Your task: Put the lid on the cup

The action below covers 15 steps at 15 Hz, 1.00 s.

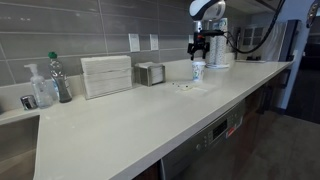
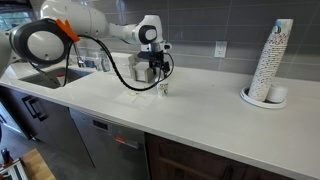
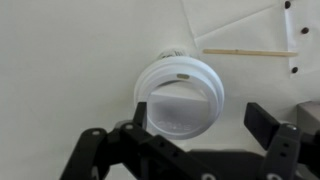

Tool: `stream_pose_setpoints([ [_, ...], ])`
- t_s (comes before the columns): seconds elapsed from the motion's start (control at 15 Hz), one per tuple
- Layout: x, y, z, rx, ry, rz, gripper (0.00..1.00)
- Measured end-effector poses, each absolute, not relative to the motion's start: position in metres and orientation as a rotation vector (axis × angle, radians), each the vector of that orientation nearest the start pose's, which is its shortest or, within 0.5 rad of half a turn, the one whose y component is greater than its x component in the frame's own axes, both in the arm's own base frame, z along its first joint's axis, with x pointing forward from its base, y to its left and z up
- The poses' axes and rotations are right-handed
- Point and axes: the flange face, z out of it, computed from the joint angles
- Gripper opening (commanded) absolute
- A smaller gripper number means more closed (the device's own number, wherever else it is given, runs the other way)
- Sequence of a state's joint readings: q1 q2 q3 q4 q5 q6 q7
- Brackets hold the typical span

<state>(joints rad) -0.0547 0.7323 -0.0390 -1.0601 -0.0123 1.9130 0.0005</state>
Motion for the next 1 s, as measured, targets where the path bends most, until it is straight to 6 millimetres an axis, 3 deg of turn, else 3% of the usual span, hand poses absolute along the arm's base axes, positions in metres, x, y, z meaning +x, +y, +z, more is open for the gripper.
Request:
stream_pose_setpoints([
  [0.33,0.738,-0.044,0.452,-3.163,0.067,-0.2,1.0],
  [0.73,0.681,-0.032,0.511,-3.155,-0.058,-0.243,1.0],
  [1.0,0.641,-0.032,0.535,-3.153,-0.177,-0.334,1.0],
])
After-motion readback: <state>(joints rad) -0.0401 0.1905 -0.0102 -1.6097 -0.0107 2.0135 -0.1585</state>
